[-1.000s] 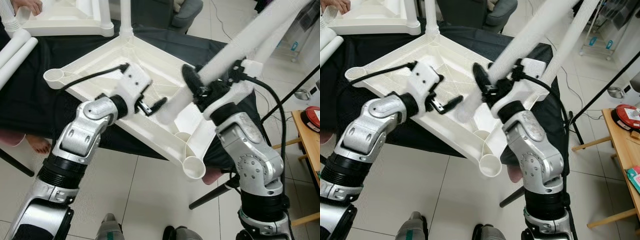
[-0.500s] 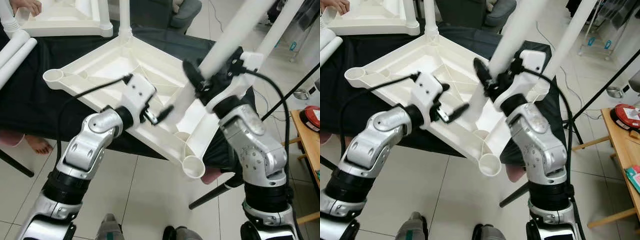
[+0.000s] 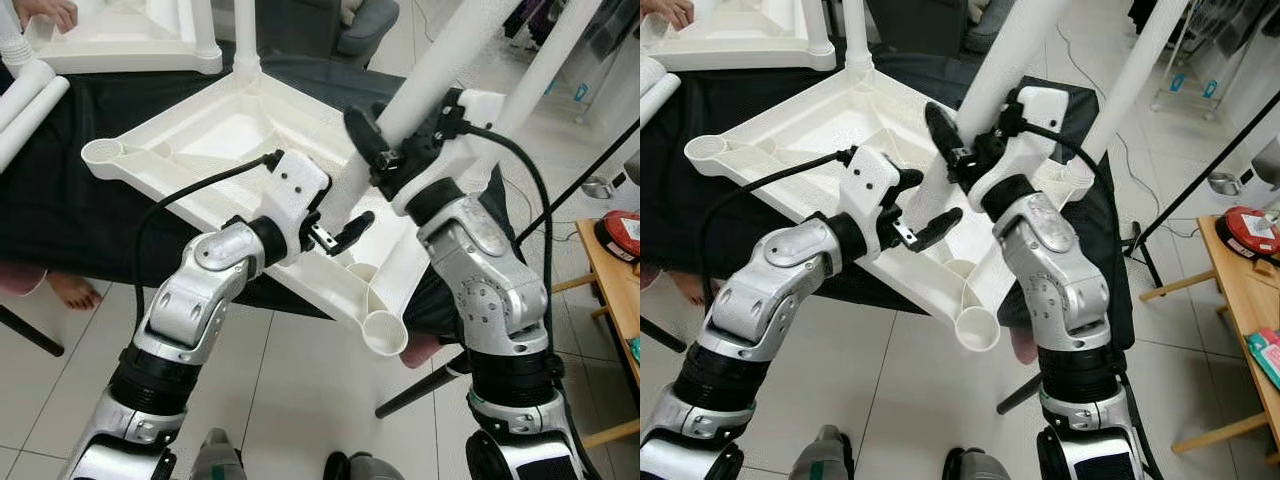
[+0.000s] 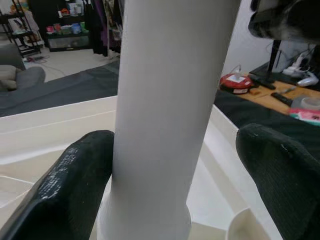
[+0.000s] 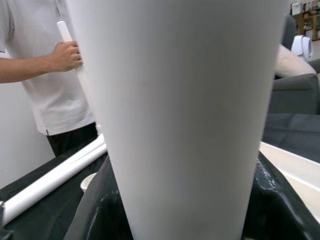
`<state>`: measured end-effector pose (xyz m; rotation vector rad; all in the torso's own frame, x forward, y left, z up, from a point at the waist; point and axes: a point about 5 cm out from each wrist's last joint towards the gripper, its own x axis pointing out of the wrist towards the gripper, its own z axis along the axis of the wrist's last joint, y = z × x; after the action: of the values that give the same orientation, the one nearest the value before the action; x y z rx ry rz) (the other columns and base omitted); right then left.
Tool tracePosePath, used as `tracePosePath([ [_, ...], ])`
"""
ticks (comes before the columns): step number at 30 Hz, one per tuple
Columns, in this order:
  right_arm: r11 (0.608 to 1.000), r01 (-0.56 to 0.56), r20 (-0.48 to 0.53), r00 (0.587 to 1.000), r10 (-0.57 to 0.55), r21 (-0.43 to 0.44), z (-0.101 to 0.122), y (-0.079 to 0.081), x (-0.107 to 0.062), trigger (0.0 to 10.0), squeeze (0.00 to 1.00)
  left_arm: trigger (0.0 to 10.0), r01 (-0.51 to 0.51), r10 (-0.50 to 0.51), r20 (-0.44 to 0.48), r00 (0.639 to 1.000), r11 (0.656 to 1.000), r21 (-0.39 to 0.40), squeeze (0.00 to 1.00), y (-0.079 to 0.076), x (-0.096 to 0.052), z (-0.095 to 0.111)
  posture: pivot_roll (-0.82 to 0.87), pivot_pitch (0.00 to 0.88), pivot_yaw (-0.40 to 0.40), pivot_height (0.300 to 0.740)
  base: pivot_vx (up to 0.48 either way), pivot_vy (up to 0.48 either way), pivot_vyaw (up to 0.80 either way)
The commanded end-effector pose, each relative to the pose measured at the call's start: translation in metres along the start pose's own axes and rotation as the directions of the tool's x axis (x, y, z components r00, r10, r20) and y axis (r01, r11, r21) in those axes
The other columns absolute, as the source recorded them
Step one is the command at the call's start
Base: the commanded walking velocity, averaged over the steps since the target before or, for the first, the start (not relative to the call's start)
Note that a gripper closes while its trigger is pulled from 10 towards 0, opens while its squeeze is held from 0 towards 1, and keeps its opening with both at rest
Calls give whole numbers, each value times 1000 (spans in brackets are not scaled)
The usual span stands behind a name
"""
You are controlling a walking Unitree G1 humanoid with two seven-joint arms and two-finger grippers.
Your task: Building children table
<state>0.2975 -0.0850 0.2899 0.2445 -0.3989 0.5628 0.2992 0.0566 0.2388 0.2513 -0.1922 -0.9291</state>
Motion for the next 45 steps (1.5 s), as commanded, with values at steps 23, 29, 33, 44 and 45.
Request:
tracePosePath([
  [23,999,-51,69,996,50,10,15,11,7,10000,0,0,-172,189,-105,976,973,154,0,7,12,-23,185,125,-103,740,0,0,0],
  [29,998,-57,54,997,56,6,11,11,4,10000,0,0,-176,191,-83,978,971,163,0,8,12,-20,190,127,-103,740,0,0,0],
  [33,998,-64,32,997,64,-1,7,12,1,10000,1000,0,-174,187,-61,980,969,175,0,9,13,-16,188,128,-101,740,0,0,0],
  [44,998,-68,-106,992,68,7,-23,6,-14,10000,0,0,-153,156,3,988,970,190,0,6,14,-4,188,127,-97,740,0,0,0],
  [45,998,-68,-106,992,68,7,-23,6,-14,10000,0,0,-153,156,3,988,970,190,0,6,14,-4,188,127,-97,740,0,0,0],
])
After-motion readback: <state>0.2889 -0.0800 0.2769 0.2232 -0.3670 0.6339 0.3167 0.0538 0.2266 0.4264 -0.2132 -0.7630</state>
